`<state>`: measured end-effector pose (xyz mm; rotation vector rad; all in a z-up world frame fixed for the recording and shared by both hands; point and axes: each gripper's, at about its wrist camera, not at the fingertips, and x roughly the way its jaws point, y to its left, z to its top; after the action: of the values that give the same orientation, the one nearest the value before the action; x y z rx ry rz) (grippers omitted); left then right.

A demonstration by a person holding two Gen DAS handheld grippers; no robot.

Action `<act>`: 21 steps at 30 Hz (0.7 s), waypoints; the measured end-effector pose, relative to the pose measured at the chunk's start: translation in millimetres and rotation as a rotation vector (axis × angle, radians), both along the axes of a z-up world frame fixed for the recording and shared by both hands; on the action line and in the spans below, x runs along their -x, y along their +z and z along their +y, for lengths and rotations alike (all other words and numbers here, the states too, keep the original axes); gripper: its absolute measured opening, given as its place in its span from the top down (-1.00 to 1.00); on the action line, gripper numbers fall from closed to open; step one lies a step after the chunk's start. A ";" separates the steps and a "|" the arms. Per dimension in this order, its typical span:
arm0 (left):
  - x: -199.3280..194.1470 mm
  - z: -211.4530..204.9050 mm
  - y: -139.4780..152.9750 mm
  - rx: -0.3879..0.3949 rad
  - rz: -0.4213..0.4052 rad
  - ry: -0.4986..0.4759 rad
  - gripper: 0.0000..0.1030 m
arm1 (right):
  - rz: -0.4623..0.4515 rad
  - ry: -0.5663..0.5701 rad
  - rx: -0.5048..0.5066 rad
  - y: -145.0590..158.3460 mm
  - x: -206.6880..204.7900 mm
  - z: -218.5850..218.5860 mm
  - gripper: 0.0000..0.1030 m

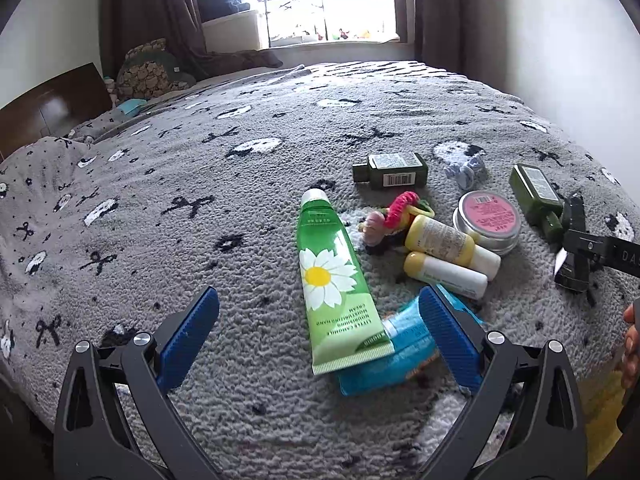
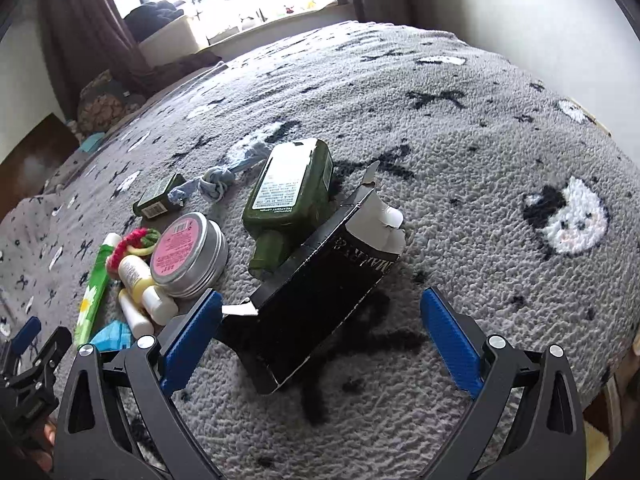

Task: Collect trash
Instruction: 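Grasp the black phone holder with the right tool while the left grasps the green tube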

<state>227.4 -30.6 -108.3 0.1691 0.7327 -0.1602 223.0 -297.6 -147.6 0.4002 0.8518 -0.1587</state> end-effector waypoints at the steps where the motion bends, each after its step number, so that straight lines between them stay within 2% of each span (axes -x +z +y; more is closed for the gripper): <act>1: -8.2 -0.1 -2.2 0.001 0.011 0.007 -0.84 | 0.007 -0.001 -0.010 -1.9 -3.2 0.1 -0.92; 7: -56.5 1.7 -19.4 0.005 0.102 0.056 -0.83 | 0.041 0.030 0.026 -9.9 -19.4 8.7 -0.92; 11: -81.1 1.3 -31.7 0.017 0.170 0.057 -0.80 | 0.036 0.064 0.042 -12.2 -18.6 10.4 -0.82; 13: -90.5 0.3 -38.0 0.016 0.198 0.051 -0.66 | 0.026 0.077 0.046 -11.5 -16.7 10.2 -0.68; 15: -96.9 0.6 -42.8 0.026 0.220 0.047 -0.60 | 0.020 0.083 0.048 -9.7 -15.7 10.1 -0.41; 16: -98.4 0.4 -43.7 0.029 0.222 0.043 -0.57 | 0.015 0.087 0.048 -8.4 -14.8 10.2 -0.33; 17: -100.3 0.5 -43.8 0.034 0.227 0.039 -0.54 | 0.011 0.092 0.048 -7.4 -14.7 10.1 -0.15; 18: -101.0 0.9 -43.5 0.039 0.231 0.035 -0.47 | 0.003 0.102 0.042 -6.6 -14.8 10.3 0.04; 20: -102.1 0.7 -42.5 0.039 0.236 0.026 -0.30 | -0.007 0.122 0.030 -5.7 -14.3 11.8 0.23; 21: -100.3 -0.3 -41.4 0.036 0.236 0.017 -0.14 | -0.012 0.132 0.025 -5.4 -13.8 13.2 0.31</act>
<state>327.7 -30.9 -149.7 0.1109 0.9650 -0.1788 236.8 -284.4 -152.9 0.3199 0.8611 -0.0454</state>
